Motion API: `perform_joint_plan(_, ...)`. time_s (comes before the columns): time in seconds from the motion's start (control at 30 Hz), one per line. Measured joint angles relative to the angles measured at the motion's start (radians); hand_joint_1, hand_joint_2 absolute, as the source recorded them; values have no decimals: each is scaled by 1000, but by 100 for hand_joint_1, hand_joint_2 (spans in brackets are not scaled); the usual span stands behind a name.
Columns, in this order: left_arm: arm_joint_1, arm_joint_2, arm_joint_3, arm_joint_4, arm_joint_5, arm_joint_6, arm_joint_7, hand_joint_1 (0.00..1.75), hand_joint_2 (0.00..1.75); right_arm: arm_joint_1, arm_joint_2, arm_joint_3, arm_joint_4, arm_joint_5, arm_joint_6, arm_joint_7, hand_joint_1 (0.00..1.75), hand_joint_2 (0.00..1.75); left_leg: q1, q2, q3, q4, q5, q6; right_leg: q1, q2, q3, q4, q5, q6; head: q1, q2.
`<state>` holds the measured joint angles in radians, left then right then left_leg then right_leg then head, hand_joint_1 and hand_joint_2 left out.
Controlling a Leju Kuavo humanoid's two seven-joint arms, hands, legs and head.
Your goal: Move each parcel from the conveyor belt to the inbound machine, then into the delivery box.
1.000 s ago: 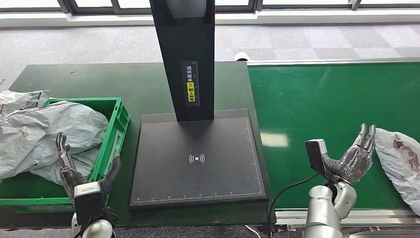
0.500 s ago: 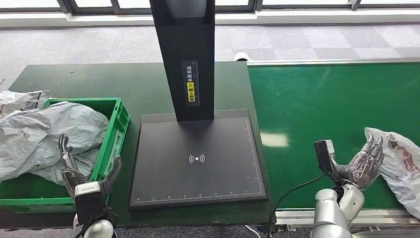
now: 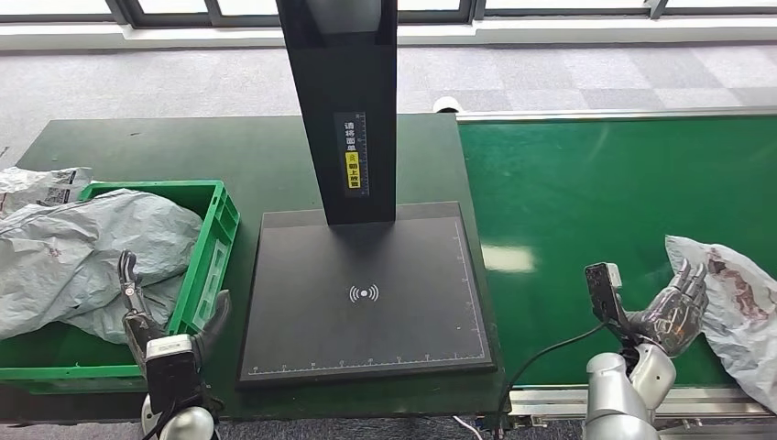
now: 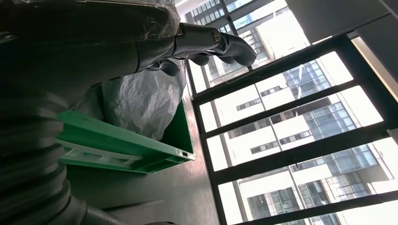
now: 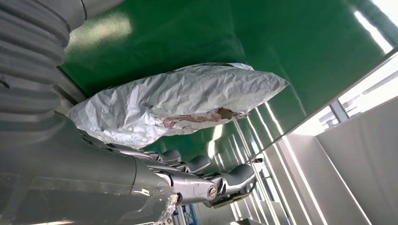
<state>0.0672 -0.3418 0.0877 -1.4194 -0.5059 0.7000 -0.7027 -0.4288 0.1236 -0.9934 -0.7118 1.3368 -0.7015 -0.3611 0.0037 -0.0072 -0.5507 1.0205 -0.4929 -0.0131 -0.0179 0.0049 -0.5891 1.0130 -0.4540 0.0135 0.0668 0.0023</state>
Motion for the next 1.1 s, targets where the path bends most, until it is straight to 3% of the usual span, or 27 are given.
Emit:
perform_joint_plan(0.1, 0, 0, 0, 5, 2, 0, 0, 0, 175, 2, -6, 0, 4, 42, 0, 54, 0, 175, 0, 0, 0, 0, 0, 0, 0, 0, 0, 0, 0, 0, 0, 0)
perform_joint_plan(0.27, 0, 0, 1, 12, 7, 0, 0, 0, 175, 33, -27, 42, -14, 201, -1, 282, 0, 175, 0, -1, -1, 0, 0, 0, 0, -1, 0, 0, 0, 0, 0, 0)
perform_joint_plan(0.4, 0, 0, 3, 19, 11, 0, 1, 0, 175, 53, -47, 98, -23, 209, -1, 389, 0, 175, 0, 0, -1, 0, 0, 0, 0, 0, 0, 0, 0, 0, 0, 0)
perform_joint_plan(0.67, 1, 0, 14, 29, 18, 0, 1, 0, 175, 90, -157, 314, 14, 210, 0, 702, 0, 175, 0, 0, -2, 0, 0, 0, 0, -1, 0, 0, 0, 0, 0, 0)
perform_joint_plan(0.87, 4, 0, 30, 31, 27, 0, 1, 0, 175, 77, -228, 450, 81, 210, 0, 740, 0, 175, 0, -1, -3, 0, 0, 1, 0, -1, 0, 0, 0, 0, 0, 0)
perform_joint_plan(1.1, 18, -1, 45, 29, 33, 0, 1, 0, 175, 51, -254, 488, 131, 210, 0, 737, 0, 175, 0, -1, -2, 0, 0, 1, 0, -1, -1, 0, 0, 0, 0, 0)
